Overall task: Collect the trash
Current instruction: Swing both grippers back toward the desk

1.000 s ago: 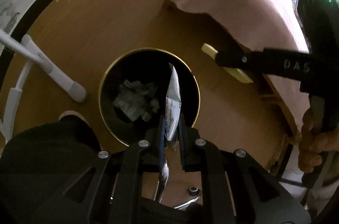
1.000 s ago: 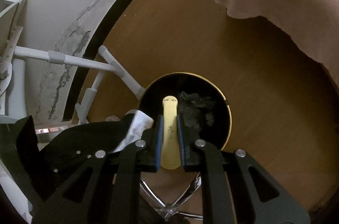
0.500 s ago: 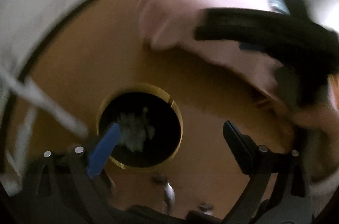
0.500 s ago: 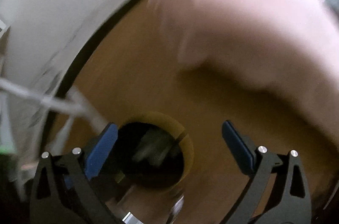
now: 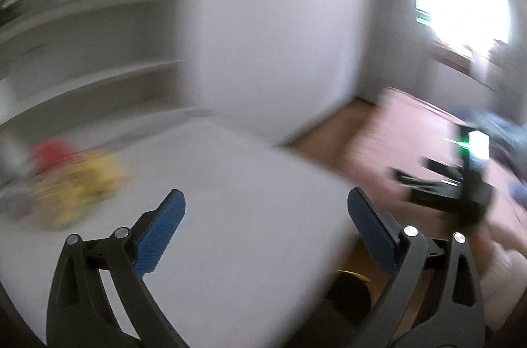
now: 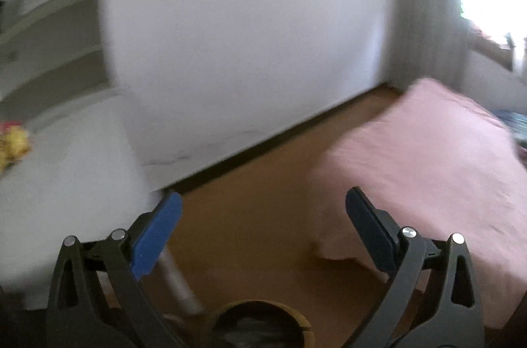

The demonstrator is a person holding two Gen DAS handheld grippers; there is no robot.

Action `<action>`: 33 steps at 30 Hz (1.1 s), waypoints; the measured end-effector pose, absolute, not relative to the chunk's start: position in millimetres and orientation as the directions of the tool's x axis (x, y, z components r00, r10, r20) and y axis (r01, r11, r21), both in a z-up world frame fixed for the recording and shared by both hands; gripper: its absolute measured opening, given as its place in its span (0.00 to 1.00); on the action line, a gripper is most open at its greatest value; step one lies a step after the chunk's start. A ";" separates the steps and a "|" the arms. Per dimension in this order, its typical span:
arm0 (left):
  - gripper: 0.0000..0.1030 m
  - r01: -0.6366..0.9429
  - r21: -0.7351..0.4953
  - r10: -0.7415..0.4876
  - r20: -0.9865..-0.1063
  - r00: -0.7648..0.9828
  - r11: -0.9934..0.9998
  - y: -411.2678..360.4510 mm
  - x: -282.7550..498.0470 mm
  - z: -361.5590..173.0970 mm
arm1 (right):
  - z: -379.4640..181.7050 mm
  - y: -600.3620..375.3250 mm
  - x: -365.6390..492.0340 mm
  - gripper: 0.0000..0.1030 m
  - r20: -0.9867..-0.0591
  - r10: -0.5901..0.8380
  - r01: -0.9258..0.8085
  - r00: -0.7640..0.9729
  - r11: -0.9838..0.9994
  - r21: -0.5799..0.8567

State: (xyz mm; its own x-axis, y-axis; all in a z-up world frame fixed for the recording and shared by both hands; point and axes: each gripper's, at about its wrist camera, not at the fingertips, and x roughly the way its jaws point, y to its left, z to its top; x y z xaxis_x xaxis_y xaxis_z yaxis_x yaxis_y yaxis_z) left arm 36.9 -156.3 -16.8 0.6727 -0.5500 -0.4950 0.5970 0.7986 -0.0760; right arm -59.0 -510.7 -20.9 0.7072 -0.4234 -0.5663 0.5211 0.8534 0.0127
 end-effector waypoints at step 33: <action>0.93 0.020 -0.047 -0.047 -0.687 0.726 0.999 109.6 235.0 -74.2 | 12.7 -233.9 273.9 0.93 -0.697 0.520 -0.649 0.494 0.754 0.102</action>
